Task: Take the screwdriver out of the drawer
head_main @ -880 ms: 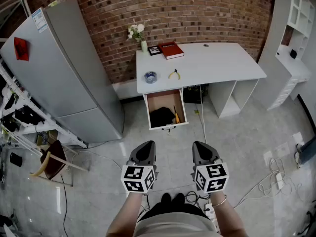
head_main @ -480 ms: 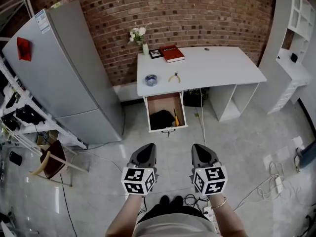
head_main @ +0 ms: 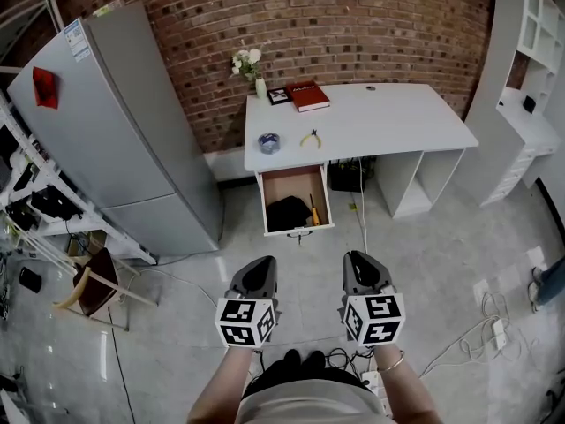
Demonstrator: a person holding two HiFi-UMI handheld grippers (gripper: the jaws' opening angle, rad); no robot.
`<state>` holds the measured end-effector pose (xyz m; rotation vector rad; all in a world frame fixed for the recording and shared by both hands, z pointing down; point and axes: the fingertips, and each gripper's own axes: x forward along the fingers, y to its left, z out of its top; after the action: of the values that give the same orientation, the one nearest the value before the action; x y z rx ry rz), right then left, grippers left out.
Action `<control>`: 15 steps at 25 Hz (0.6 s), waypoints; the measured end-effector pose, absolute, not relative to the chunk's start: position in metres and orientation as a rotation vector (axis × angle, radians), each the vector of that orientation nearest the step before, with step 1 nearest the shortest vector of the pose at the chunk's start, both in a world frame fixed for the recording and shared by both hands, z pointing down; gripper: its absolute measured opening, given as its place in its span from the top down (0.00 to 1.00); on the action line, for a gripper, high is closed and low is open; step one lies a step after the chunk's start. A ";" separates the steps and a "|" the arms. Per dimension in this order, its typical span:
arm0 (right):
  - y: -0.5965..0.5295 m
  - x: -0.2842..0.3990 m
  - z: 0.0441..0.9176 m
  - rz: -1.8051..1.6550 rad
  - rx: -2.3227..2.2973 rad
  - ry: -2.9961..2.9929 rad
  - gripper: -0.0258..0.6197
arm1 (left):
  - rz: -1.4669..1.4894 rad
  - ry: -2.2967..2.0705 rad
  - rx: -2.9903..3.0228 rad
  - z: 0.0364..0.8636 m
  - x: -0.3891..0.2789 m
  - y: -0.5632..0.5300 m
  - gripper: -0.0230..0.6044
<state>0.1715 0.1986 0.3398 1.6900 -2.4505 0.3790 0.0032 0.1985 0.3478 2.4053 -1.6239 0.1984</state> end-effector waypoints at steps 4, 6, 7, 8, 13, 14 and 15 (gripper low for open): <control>0.196 0.176 0.346 0.400 1.674 -2.436 0.87 | 0.208 -1.630 2.400 0.351 0.006 0.198 0.98; 0.195 0.178 0.351 0.413 1.663 -2.430 0.84 | 0.213 -1.633 2.398 0.353 0.008 0.198 0.98; 0.195 0.179 0.353 0.419 1.658 -2.429 0.83 | 0.214 -1.635 2.397 0.354 0.009 0.198 0.98; 0.195 0.180 0.355 0.423 1.653 -2.428 0.82 | 0.213 -1.637 2.396 0.355 0.009 0.198 0.98; 0.192 0.178 0.361 0.443 1.624 -2.411 0.78 | 0.196 -1.643 2.375 0.356 0.009 0.195 0.98; 0.191 0.177 0.361 0.446 1.622 -2.409 0.78 | 0.195 -1.641 2.370 0.358 0.008 0.194 0.98; 0.189 0.176 0.362 0.446 1.620 -2.407 0.78 | 0.197 -1.640 2.366 0.360 0.008 0.193 0.98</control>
<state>0.1764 0.1885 0.3624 1.6196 -2.4068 0.4461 0.0079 0.1927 0.3600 2.3663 -1.6396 0.1965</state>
